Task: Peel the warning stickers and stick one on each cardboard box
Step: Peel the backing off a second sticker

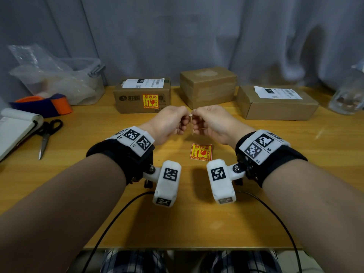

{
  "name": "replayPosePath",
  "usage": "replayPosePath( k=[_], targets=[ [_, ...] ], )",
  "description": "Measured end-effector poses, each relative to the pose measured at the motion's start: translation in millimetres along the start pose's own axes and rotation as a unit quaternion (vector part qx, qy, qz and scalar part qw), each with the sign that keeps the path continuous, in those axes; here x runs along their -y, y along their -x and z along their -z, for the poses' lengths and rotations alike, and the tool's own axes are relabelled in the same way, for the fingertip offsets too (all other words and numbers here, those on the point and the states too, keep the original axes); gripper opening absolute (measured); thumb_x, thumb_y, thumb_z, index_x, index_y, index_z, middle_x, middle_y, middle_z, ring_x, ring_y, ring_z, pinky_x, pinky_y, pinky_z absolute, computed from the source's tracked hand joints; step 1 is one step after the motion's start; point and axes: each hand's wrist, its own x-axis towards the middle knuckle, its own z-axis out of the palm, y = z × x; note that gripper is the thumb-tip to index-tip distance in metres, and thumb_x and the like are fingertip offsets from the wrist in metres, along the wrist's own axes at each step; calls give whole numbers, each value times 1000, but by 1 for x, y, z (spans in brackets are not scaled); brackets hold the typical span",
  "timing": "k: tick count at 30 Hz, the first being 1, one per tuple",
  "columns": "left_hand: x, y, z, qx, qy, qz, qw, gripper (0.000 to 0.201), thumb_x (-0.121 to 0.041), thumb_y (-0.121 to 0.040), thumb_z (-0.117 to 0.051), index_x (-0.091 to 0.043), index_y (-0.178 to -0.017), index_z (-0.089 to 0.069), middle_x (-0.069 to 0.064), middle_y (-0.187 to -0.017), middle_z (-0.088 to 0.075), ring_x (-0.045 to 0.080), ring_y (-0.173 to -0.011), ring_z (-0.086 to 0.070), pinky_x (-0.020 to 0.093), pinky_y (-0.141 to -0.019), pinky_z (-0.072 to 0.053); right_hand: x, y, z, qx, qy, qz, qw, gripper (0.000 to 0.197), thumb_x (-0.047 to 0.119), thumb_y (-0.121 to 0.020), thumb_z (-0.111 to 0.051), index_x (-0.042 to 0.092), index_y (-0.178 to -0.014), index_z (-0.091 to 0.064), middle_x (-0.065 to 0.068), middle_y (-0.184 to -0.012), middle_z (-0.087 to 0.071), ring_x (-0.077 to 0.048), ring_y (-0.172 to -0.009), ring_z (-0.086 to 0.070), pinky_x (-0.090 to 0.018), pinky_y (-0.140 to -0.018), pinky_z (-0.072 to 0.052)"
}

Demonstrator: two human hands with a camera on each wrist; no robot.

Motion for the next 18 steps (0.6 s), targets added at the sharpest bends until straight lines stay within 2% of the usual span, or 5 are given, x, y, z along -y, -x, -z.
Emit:
replayPosePath(
  k=[4, 7, 14, 16, 18],
  targets=[
    [2, -2, 2, -17, 25, 15, 999, 25, -9, -90, -37, -13, -66, -42, 4, -60, -43, 16, -53, -40, 25, -53, -36, 2, -1, 2, -46, -34, -19, 998, 21, 8, -90, -50, 9, -69, -53, -5, -61, -50, -14, -51, -48, -20, -46, -45],
    [4, -3, 5, -26, 29, 16, 999, 24, -9, -90, -37, -12, -66, -43, 4, -61, -44, 16, -54, -42, 25, -53, -37, 2, 0, 5, -39, -41, -19, 998, 21, 13, -92, -52, 9, -72, -56, -4, -62, -52, -14, -54, -50, -20, -49, -47],
    [4, -1, 3, -24, 20, 6, 999, 25, -11, -91, -35, -12, -67, -42, 5, -60, -46, 16, -54, -44, 24, -52, -39, 4, -1, 6, -5, -21, -48, 999, 51, 54, -92, -42, 8, -78, -59, -4, -62, -60, -15, -53, -59, -26, -54, -52],
    [4, 0, 2, -17, 7, -1, 1000, 27, -11, -92, -35, -12, -66, -43, 5, -60, -47, 16, -55, -45, 24, -53, -39, 3, 0, 5, -6, 28, -29, 999, 39, 47, -90, -52, 11, -78, -60, -4, -62, -59, -15, -55, -58, -24, -51, -51],
    [4, 0, 3, -14, -2, -5, 1000, 27, -12, -92, -36, -11, -67, -45, 5, -61, -48, 17, -56, -45, 25, -55, -40, 2, 1, 5, -8, 42, -11, 999, 22, 27, -91, -58, 10, -78, -60, -5, -63, -56, -16, -55, -54, -22, -49, -49]
  ],
)
